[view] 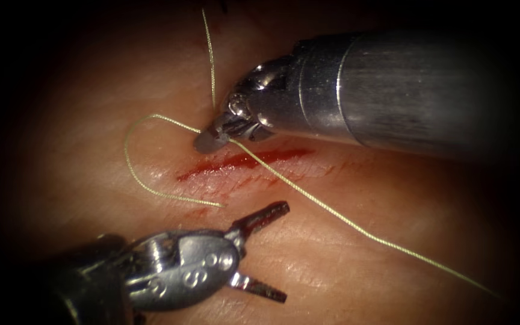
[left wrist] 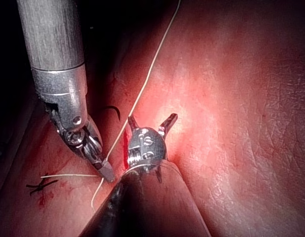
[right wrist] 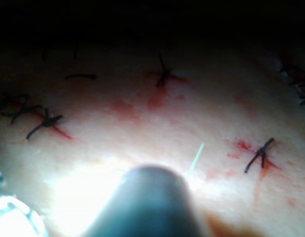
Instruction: Wound Closure
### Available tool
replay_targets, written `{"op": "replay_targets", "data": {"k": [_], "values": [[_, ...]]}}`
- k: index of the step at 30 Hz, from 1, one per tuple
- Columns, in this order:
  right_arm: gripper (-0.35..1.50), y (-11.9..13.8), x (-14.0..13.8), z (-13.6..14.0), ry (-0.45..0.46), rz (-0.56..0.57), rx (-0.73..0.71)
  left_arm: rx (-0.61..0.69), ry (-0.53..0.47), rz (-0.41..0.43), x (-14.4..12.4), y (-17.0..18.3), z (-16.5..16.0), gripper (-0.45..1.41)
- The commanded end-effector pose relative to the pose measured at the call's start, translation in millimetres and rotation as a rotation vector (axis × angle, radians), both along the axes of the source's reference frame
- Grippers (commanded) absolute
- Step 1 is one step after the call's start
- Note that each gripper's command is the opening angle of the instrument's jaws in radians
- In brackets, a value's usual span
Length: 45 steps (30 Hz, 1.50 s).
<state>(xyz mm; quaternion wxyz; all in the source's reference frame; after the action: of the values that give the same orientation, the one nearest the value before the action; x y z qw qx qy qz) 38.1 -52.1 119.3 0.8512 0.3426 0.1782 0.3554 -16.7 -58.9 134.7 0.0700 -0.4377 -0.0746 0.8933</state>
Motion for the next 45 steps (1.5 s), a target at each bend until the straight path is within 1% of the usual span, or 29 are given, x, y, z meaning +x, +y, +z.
{"op": "replay_targets", "data": {"k": [1,5,11,16,19,22,27,29,33,35,36,41,42,43,44,45], "values": [[-0.35,0.5,1.3,0.2,0.000,-0.002,-0.001,-0.011,0.003,0.005,-1.0,0.0,0.7,0.84],[-0.35,0.2,2.0,0.5,-0.005,-0.001,0.005,-0.044,0.009,0.020,-2.7,-0.2,0.7,0.84],[-0.35,-0.9,2.2,1.3,-0.045,0.043,0.031,-0.083,0.025,0.017,-4.2,0.3,0.7,0.84],[-0.35,-1.8,2.2,1.5,-0.049,0.035,0.030,-0.113,0.045,0.011,-5.2,0.8,1.1,0.84],[-0.35,-2.0,2.3,1.5,-0.071,0.021,0.033,-0.124,0.049,0.012,-5.9,1.0,1.3,0.84],[-0.35,-2.0,2.3,1.5,-0.074,0.025,0.037,-0.132,0.060,0.018,-6.5,0.9,1.5,0.84],[-0.35,-1.9,2.3,1.4,-0.078,0.031,0.039,-0.155,0.100,0.055,-7.0,0.1,2.9,0.76],[-0.35,-1.9,2.4,1.4,-0.080,0.030,0.039,-0.160,0.100,0.059,-7.0,0.2,3.1,0.73],[-0.35,-1.9,2.6,1.4,-0.087,0.034,0.043,-0.174,0.104,0.076,-7.3,0.4,3.0,0.56],[-0.35,-1.9,2.7,1.4,-0.087,0.035,0.043,-0.178,0.107,0.080,-7.4,0.3,2.9,0.39],[-0.35,-1.9,2.7,1.4,-0.087,0.034,0.043,-0.178,0.107,0.080,-7.4,0.3,2.9,0.37],[-0.35,-1.9,2.7,1.5,-0.090,0.039,0.046,-0.185,0.108,0.084,-7.8,0.1,2.4,0.15],[-0.35,-1.9,2.7,1.5,-0.090,0.039,0.046,-0.189,0.108,0.087,-7.8,0.0,2.4,0.05],[-0.35,-1.9,2.7,1.5,-0.091,0.040,0.043,-0.194,0.108,0.091,-7.9,-0.1,2.3,-0.25],[-0.35,-1.9,2.7,1.5,-0.091,0.040,0.043,-0.199,0.108,0.095,-7.9,-0.2,2.2,-0.45],[-0.35,-1.9,2.6,1.4,-0.093,0.044,0.046,-0.198,0.108,0.095,-7.8,-0.3,2.1,-0.45]]}}
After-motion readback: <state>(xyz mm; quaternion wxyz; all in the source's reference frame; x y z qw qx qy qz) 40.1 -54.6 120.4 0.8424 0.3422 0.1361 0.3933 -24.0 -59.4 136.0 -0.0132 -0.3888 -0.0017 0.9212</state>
